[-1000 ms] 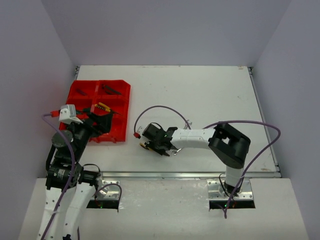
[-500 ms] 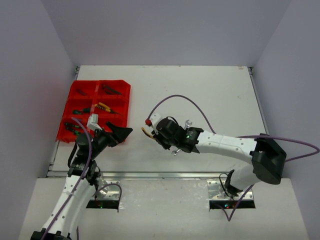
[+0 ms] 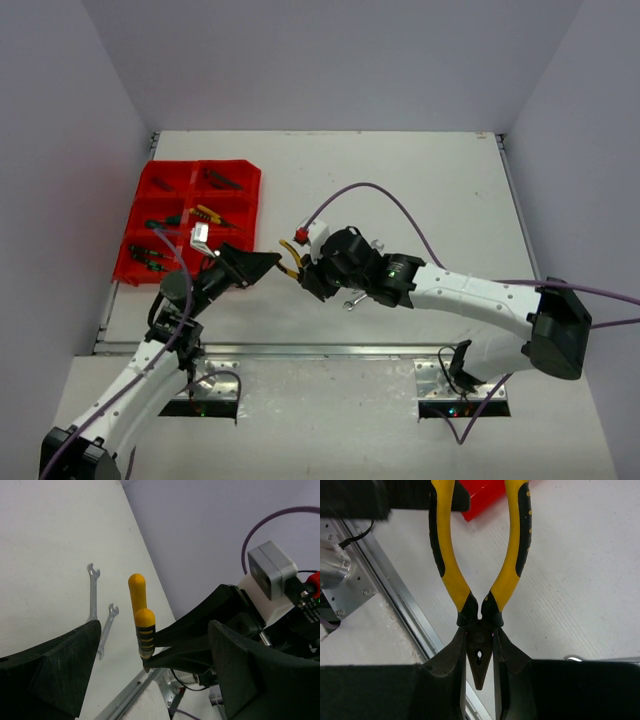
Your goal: Sort the tools into containers
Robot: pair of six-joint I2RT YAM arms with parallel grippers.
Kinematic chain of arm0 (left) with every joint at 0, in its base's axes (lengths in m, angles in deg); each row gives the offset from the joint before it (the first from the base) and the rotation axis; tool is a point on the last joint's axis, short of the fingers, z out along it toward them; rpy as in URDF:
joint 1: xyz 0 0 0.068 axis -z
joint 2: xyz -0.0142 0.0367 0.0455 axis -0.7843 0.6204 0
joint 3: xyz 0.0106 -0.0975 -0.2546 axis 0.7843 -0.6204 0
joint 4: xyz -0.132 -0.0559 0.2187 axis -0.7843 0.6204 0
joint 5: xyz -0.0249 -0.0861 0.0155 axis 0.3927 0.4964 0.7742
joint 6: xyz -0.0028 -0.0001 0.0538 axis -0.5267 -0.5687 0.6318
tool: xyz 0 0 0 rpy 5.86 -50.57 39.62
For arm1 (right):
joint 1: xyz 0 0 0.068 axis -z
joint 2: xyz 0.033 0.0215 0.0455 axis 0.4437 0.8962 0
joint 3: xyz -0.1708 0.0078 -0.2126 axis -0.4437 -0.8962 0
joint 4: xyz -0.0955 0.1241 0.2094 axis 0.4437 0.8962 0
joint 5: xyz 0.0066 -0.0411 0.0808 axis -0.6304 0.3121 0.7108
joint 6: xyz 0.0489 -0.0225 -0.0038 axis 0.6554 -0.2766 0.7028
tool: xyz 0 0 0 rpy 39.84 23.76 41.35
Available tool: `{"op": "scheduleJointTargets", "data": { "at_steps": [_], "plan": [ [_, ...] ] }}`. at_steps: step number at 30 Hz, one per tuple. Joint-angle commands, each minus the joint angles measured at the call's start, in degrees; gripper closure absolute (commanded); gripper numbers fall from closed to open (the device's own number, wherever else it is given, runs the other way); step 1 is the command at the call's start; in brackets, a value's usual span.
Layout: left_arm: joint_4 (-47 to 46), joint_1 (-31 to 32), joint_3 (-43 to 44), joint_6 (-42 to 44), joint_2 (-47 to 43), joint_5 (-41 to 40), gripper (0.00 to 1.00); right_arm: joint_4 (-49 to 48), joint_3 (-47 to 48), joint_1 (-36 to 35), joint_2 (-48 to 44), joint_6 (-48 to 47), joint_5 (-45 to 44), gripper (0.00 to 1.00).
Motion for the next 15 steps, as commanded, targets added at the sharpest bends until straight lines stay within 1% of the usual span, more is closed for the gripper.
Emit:
{"op": "scheduleJointTargets", "data": {
  "at_steps": [1,3,4,6,8,9,10,11,13,14,15],
  "plan": [
    [-7.7,3.4,1.2,1.5,6.2,-4.4,0.29,-4.9,2.7,-0.6,-1.4,1.6,2.5,1.0],
    [-8.7,3.6,1.5,1.6,7.8,-4.6,0.52,-4.7,2.8,-0.6,-1.9,1.6,2.5,1.0],
    [-9.9,3.6,1.6,1.6,8.6,-4.4,0.57,-4.8,2.7,-0.6,-2.1,1.7,4.4,1.0],
    [-10.6,3.6,2.1,1.6,9.4,-4.2,0.69,-4.9,2.8,-0.6,-2.3,1.7,5.9,1.0],
    [-12.6,3.9,2.5,1.5,11.4,-2.7,0.74,-5.2,2.8,-0.6,-2.2,1.7,7.4,1.0],
    [-14.1,4.1,2.6,1.4,12.1,-1.8,0.79,-5.4,2.7,-0.6,-2.0,1.7,8.0,1.0],
    [-15.9,4.4,2.8,1.3,12.7,-1.2,0.87,-5.7,2.6,-0.6,-1.9,1.9,8.7,1.0],
    [-17.1,4.7,2.9,1.4,13.2,-0.6,0.93,-6.1,2.4,-0.6,-1.9,2.0,9.2,1.0],
    [-18.6,5.3,3.3,1.7,14.3,0.6,0.99,-6.9,1.9,-0.6,-2.0,2.2,9.9,1.0],
    [-18.7,5.6,3.5,2.3,14.3,0.6,1.0,-7.4,1.6,-0.7,-2.1,2.6,9.9,0.99],
    [-17.9,5.7,3.8,2.7,13.9,0.0,1.0,-7.5,1.3,-0.7,-2.3,2.6,9.0,0.93]
  ]
}}
